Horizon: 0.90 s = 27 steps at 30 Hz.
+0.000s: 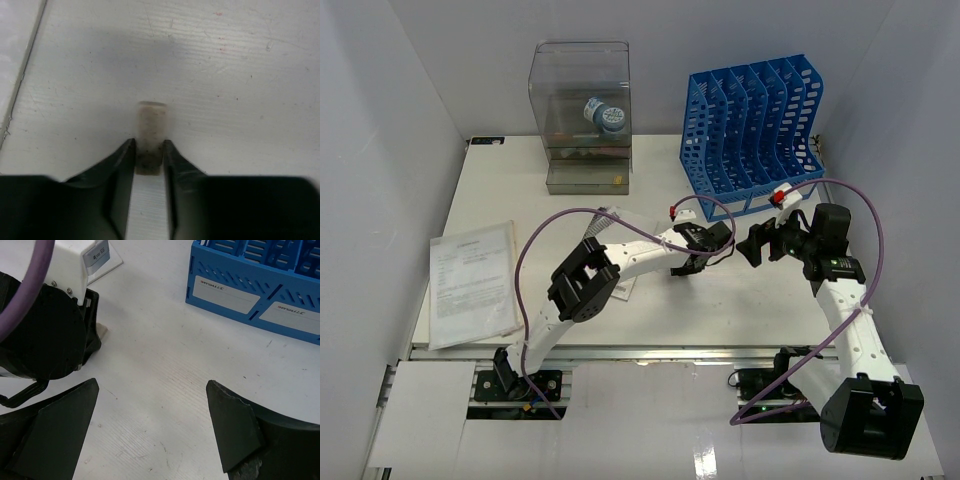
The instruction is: Organize the desk
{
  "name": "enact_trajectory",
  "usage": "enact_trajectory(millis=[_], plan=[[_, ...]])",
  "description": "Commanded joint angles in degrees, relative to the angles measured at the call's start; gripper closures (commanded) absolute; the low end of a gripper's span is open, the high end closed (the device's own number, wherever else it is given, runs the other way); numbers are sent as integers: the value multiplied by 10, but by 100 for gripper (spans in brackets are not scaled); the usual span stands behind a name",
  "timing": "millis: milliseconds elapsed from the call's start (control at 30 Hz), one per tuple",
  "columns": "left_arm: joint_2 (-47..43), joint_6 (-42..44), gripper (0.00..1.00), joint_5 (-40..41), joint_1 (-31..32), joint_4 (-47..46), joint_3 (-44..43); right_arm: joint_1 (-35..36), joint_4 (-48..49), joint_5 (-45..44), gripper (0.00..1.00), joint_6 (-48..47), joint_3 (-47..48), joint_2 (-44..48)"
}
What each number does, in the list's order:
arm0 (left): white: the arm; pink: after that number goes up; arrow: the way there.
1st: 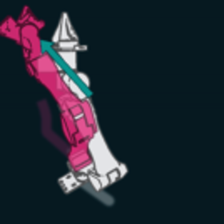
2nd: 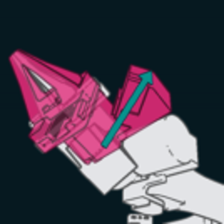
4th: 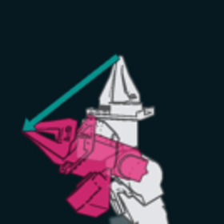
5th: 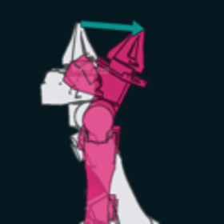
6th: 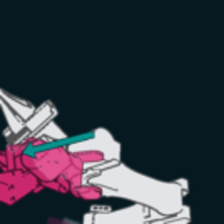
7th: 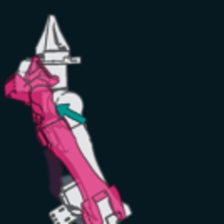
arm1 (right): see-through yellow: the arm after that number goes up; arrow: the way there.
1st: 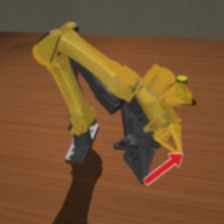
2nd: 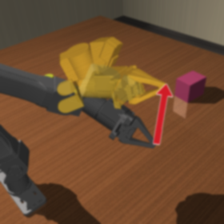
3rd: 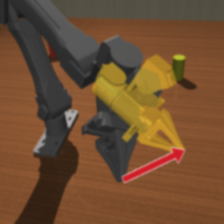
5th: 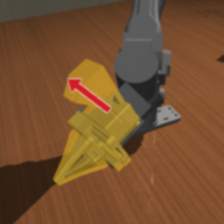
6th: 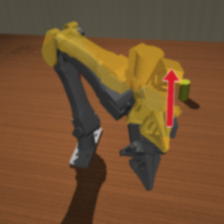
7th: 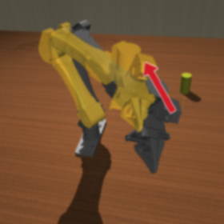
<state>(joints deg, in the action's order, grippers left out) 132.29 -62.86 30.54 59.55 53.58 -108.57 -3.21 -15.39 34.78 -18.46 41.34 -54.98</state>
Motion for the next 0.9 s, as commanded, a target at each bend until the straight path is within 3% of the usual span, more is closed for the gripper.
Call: enact_trajectory(millis=[0,100,233,333,433,567,733,867], plan=[[-2,-20,72,21,-9,25,24,-4,17,14,5,3,-5,9],[-16,-11,82,32,-11,25,30,-5,17,14,5,2,-5,9],[-65,23,86,32,-27,-5,64,-8,18,12,5,2,-6,10],[-125,49,88,0,-83,-69,124,-10,18,11,5,-1,-7,10],[-208,64,90,-95,-150,-139,210,-10,19,8,5,-2,-7,10],[-265,52,91,-194,-262,-235,257,-11,19,7,5,-2,-7,7],[-275,-65,91,-333,-399,-325,268,-11,20,4,5,-4,-7,2],[-233,-186,91,-384,-462,-376,267,-11,20,1,5,-7,-8,-2]])
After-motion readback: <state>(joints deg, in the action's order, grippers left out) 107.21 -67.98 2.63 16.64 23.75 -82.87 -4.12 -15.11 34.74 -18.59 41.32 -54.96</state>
